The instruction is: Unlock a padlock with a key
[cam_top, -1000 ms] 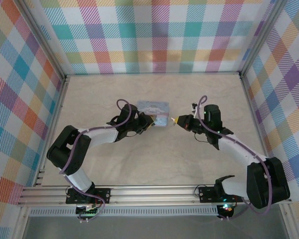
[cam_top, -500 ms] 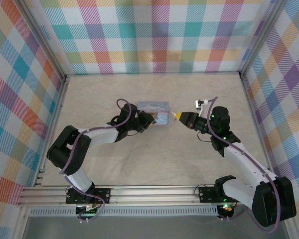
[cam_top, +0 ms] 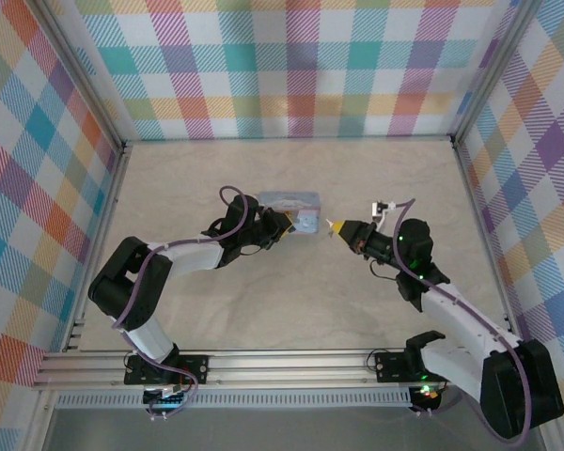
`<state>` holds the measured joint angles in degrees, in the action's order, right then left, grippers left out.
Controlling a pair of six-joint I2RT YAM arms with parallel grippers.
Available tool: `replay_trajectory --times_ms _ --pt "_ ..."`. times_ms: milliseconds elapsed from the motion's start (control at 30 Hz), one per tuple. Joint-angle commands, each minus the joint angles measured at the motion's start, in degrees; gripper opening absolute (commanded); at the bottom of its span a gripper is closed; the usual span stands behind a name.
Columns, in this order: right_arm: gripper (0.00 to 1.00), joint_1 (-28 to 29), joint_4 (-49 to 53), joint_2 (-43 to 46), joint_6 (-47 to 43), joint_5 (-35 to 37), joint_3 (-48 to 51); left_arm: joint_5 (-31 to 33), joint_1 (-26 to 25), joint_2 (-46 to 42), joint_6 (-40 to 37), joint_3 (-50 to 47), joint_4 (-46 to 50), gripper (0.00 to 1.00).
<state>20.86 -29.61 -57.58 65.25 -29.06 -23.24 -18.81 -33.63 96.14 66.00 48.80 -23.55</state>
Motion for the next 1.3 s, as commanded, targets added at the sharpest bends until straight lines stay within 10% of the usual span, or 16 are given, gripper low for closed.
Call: replay_trajectory --times_ms 0,1267 --pt "0.00 2.54 -6.14 -3.33 3.13 3.17 1.74 -0.79 -0.47 0.09 0.98 -0.83 -4.60 0.11" --pt "0.00 9.50 -39.85 -38.75 11.54 5.33 -2.97 -1.41 -0.47 1.68 3.48 -1.95 -9.43 0.11"
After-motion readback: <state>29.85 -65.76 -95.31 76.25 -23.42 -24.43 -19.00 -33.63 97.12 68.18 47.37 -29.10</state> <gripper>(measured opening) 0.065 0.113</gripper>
